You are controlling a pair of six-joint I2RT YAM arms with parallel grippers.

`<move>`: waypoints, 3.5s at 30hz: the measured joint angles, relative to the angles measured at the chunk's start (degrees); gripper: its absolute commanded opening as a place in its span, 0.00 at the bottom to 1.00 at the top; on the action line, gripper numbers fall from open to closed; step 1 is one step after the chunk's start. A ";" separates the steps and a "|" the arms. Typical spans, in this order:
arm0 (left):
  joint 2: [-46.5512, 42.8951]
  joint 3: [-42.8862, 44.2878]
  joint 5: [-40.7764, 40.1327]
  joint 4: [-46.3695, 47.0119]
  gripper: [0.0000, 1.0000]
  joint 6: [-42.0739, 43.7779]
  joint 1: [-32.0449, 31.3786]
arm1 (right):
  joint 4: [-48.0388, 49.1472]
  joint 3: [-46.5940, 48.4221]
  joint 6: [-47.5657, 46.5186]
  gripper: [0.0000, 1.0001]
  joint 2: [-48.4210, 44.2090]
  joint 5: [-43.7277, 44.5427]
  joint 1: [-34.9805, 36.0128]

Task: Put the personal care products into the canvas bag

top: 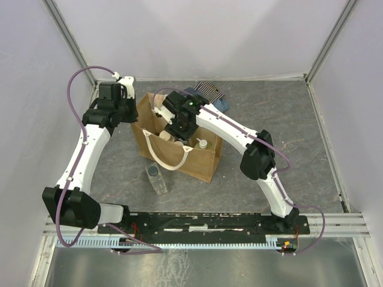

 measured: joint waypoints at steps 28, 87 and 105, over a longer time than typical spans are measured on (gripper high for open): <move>-1.70 1.25 -1.66 -0.09 0.97 0.13 0.04 | 4.00 -0.57 8.87 0.87 -25.53 12.79 1.97; -16.44 -22.75 0.13 -18.14 0.82 -29.18 -18.01 | 4.52 -4.90 9.40 0.86 -15.34 6.27 -9.60; -16.72 -19.41 -1.62 -22.25 0.03 -30.36 -18.40 | 4.50 -4.90 9.16 0.82 -13.40 6.34 -9.60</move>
